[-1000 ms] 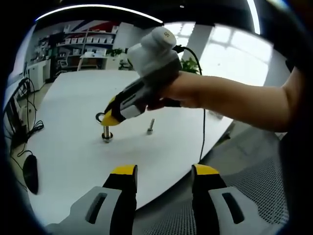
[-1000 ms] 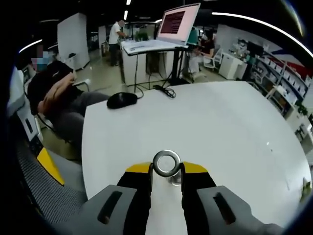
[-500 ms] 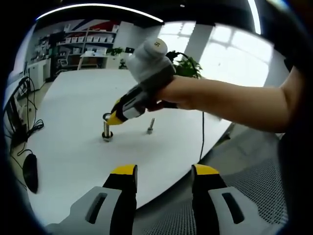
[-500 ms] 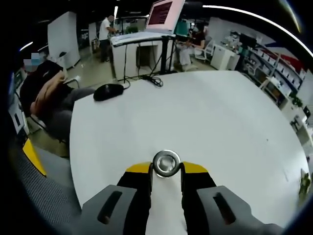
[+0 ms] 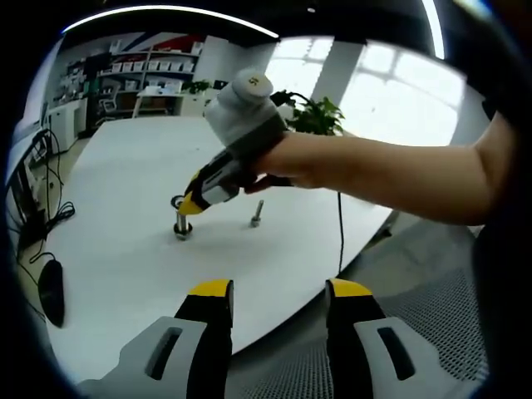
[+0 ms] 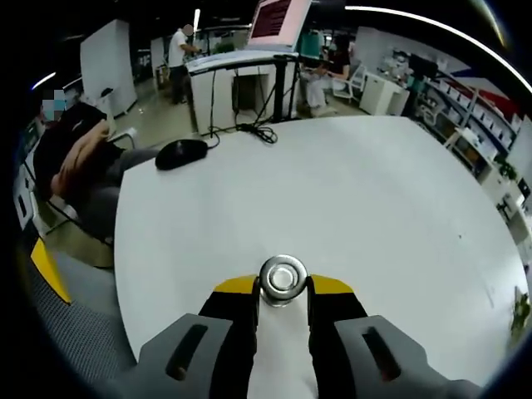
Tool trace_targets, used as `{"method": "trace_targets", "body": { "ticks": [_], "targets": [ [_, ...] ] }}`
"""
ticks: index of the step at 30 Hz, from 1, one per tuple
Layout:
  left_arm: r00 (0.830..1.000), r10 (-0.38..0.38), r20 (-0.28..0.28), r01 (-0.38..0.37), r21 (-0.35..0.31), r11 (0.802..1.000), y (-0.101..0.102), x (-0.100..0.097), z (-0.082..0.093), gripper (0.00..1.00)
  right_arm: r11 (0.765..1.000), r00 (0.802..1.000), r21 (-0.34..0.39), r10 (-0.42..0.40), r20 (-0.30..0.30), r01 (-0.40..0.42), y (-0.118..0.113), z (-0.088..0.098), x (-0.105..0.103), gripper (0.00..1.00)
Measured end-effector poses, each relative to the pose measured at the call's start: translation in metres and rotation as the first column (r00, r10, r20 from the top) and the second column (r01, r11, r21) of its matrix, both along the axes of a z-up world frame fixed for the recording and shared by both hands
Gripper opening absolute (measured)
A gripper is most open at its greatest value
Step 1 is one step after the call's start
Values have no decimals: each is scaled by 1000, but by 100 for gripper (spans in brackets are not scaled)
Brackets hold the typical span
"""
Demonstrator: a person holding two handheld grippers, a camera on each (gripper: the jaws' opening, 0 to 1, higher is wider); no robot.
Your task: Place the washer onto the threaded stud by aligning its center hole with the stud, sliding it down to the base, and recovering from edge contact or off-axis alignment until the washer reaches the visible bottom stop.
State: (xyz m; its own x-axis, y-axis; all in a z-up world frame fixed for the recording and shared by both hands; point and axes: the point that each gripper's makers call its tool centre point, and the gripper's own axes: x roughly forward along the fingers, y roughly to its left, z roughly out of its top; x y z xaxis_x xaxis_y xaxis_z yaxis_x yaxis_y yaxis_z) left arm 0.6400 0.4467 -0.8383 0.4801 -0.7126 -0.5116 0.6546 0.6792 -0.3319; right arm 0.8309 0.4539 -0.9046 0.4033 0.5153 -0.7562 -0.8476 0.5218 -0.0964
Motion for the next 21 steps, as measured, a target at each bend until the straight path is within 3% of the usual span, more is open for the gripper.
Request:
{"method": "trace_targets", "body": {
  "ticks": [21],
  "targets": [
    [1000,-3,-1,3,-2,1000,-1,-1,0,42,999,1000,-38,25,-15,-25,3,-4,1,23]
  ]
}}
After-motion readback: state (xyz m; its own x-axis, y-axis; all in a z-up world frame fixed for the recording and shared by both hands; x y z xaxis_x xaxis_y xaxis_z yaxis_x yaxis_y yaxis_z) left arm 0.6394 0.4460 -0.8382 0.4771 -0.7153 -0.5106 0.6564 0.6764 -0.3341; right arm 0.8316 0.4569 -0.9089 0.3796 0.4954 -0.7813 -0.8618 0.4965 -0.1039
